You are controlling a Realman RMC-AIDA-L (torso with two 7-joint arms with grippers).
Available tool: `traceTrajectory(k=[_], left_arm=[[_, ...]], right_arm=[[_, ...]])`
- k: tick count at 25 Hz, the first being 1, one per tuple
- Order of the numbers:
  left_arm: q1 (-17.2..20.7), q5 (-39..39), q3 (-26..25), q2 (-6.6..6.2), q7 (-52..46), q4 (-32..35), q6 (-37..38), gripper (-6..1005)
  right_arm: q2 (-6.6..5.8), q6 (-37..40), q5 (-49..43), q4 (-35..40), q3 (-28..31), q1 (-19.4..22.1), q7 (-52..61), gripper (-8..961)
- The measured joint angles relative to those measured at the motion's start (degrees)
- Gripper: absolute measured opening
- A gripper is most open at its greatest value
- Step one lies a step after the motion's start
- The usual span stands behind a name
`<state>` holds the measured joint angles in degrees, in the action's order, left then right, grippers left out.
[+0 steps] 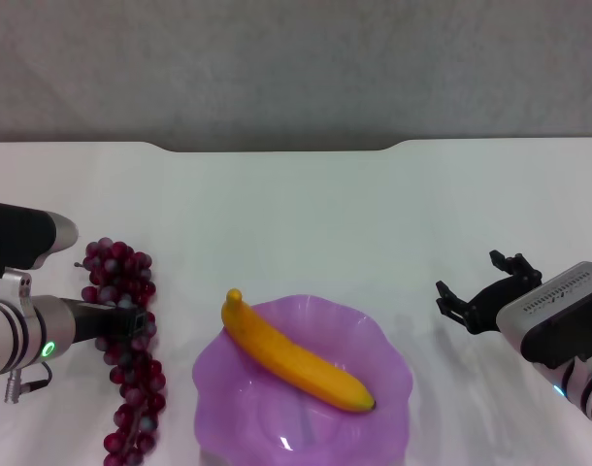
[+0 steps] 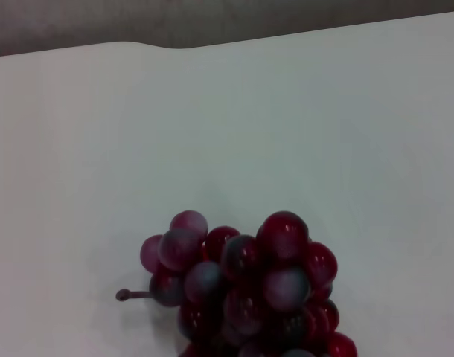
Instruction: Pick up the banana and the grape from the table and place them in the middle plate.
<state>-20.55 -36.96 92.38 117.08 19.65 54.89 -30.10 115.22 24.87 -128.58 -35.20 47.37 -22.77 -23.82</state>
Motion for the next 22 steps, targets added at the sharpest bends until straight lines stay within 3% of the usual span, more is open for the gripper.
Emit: traceTrajectory(k=[9,15,22], left_arm=[[0.5,0.0,1.1,-0.01,0.4,0.0,2.1,379],[3.0,-1.9,5.1,-0.05,0.4,-0.1,9.9,357],[5.0,-2.8,6.4,0.00,0.3,-0.1,14.7,342]], right_arm=[[0.00,0.0,0.0,0.0,-0.1,-0.1,0.0,892],[0.00,0.0,0.0,0.0,-0.5,-0.2,0.0,892],[0.00,0.1,-0.1,-0.1,-0.6,-0.2,0.0,892]])
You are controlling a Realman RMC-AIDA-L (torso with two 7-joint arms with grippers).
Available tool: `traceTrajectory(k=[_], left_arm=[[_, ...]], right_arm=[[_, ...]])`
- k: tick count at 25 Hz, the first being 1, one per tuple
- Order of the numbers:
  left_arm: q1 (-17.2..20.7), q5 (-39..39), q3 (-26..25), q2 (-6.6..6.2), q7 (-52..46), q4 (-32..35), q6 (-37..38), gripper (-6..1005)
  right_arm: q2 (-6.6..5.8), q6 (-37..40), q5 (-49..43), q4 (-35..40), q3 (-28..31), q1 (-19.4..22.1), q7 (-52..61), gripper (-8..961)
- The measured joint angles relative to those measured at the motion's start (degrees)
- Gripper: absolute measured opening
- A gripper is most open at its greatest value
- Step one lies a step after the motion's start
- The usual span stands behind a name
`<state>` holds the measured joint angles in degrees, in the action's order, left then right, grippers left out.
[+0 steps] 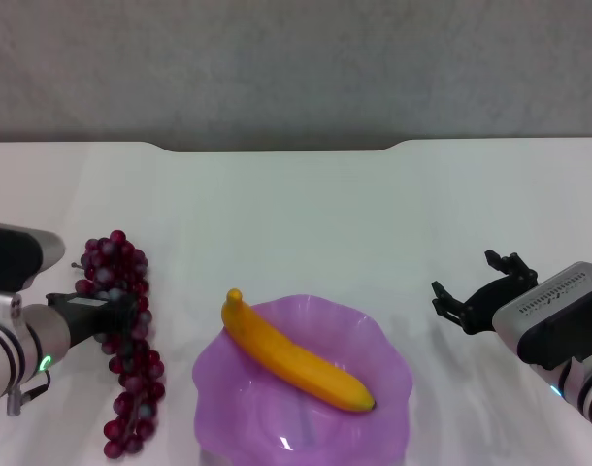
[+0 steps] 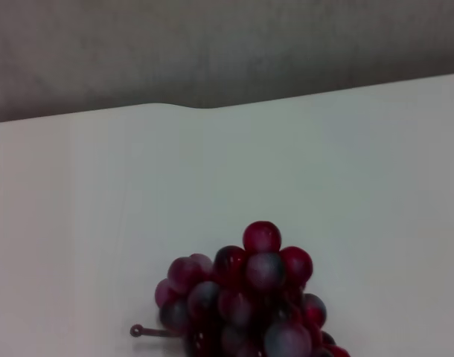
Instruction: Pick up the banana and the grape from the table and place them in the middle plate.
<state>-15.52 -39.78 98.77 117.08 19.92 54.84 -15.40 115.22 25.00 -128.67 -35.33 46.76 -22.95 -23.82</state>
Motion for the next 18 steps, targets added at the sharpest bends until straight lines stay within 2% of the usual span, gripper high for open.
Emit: traceTrajectory(k=[4,11,18], left_arm=[[1.9,-1.6,2.6,-0.15,0.1,0.2,4.9,335],[3.0,-1.6,4.8,-0.18,0.0,0.8,8.5,309],[8.8,-1.5,8.4,-0.44,0.1,8.3,14.7,290]], right_arm=[[0.00,0.8,0.0,0.1,-0.2,0.0,0.0,891],[0.00,1.4,0.1,0.4,-1.0,0.1,0.0,891],[0.00,1.5,0.1,0.4,-1.0,0.1,0.0,891]])
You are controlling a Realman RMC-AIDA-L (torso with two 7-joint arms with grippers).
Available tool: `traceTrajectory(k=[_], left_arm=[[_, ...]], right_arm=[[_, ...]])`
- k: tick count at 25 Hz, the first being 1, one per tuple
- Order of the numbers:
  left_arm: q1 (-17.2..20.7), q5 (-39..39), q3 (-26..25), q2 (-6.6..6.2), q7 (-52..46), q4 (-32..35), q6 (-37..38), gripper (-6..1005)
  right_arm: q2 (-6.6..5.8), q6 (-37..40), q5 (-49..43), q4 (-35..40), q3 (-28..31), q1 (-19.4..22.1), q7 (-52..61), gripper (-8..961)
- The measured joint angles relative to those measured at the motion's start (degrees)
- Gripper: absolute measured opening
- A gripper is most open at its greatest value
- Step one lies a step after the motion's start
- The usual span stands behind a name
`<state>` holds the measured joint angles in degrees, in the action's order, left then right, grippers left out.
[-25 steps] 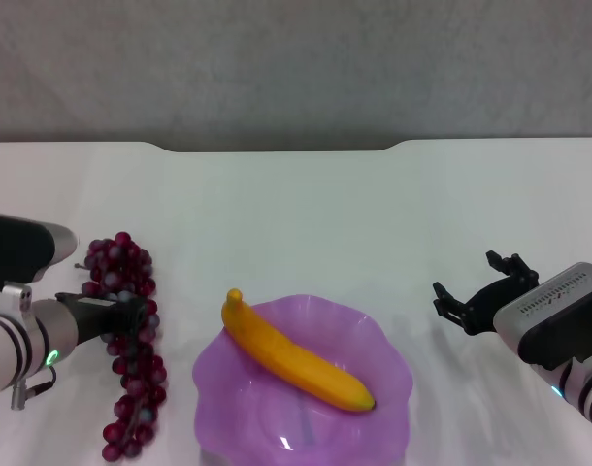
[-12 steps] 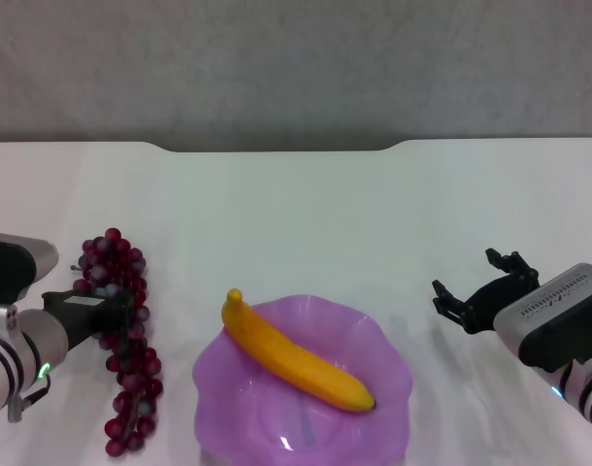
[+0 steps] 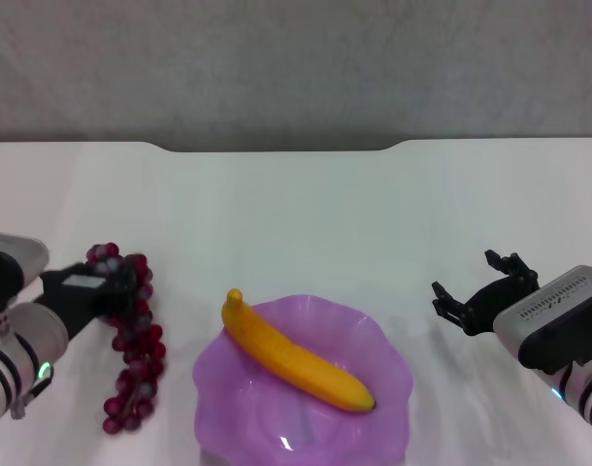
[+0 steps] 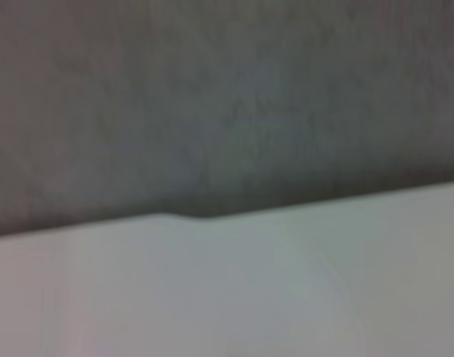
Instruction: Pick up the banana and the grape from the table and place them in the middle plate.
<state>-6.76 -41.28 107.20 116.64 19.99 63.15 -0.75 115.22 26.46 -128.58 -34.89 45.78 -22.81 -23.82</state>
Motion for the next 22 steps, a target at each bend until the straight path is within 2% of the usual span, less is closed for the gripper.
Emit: traceTrajectory(k=[6,13,16,22], left_arm=[[3.6,0.5,0.0,-0.24,0.7,5.5,2.3,284],[10.1,0.6,-1.3,-0.57,3.0,17.5,3.5,273],[12.3,0.3,-0.1,-1.76,3.4,23.6,2.2,259],[14.3,-0.5,3.1,-4.45,3.6,31.5,-1.5,247]], right_arm=[[0.00,0.0,0.0,0.1,0.0,0.3,0.0,891],[0.00,0.0,0.0,1.0,0.0,0.3,0.3,890],[0.00,0.0,0.0,1.7,-0.3,0.0,1.3,890],[0.01,0.0,0.0,2.4,-0.4,-0.1,2.1,890]])
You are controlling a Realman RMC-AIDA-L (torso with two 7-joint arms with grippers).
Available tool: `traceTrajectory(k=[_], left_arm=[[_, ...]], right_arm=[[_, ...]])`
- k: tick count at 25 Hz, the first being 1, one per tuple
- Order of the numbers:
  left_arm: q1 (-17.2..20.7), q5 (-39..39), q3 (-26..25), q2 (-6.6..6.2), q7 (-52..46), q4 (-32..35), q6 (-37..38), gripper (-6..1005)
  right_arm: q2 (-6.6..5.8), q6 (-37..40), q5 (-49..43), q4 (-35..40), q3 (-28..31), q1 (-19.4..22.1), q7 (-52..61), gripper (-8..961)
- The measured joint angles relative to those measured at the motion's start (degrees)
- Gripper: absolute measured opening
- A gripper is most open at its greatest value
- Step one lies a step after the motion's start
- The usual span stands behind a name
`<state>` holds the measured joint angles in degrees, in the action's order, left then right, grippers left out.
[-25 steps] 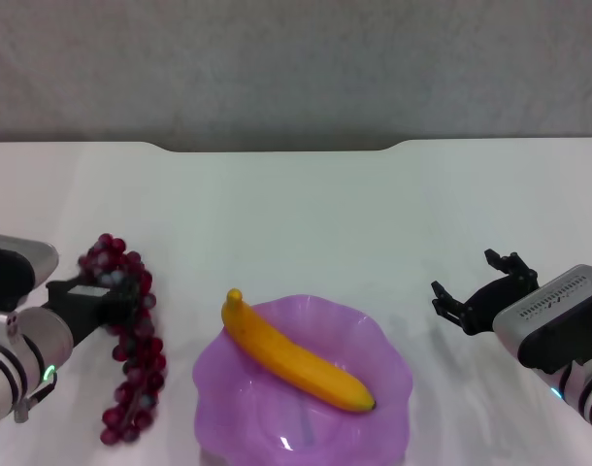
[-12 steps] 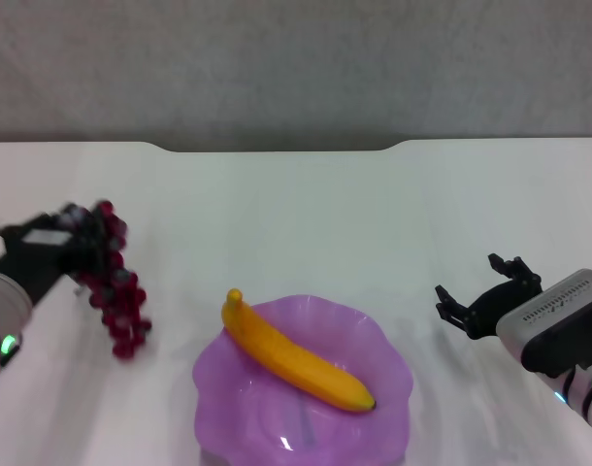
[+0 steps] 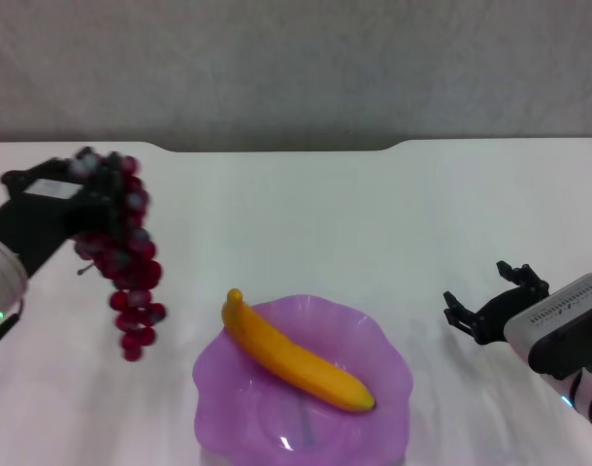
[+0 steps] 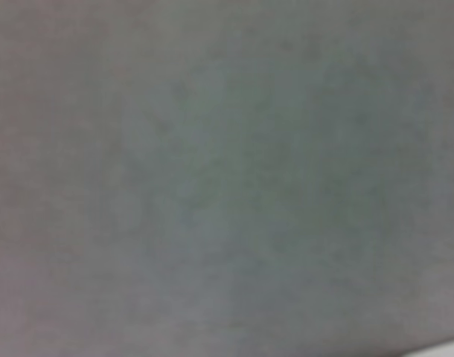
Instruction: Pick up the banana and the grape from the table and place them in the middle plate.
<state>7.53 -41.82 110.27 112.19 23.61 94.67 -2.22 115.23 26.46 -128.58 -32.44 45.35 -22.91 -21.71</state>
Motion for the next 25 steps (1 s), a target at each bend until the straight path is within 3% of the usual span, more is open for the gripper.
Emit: traceTrajectory(k=[5,14,20,23,25], left_arm=[[-1.5,-0.1,3.9,-2.33,1.0,1.6,-2.3,217],[-2.0,-0.7,8.2,-2.85,6.8,3.7,-5.8,189],[0.1,-7.9,9.5,-4.98,13.9,11.1,-9.0,185],[0.2,-13.5,9.7,-4.80,21.6,11.7,-11.4,180],[-0.3,-19.0,8.3,-3.82,28.0,10.4,-15.2,177]], right_arm=[[0.00,0.0,0.0,0.4,0.0,-0.4,0.0,891],[0.00,0.0,0.0,0.7,0.0,-0.5,0.1,891],[0.07,0.0,0.0,1.6,0.1,-0.5,0.3,890],[0.09,0.0,0.0,1.7,0.0,-0.6,0.8,890],[0.09,0.0,0.0,1.7,0.0,-0.8,1.0,891]])
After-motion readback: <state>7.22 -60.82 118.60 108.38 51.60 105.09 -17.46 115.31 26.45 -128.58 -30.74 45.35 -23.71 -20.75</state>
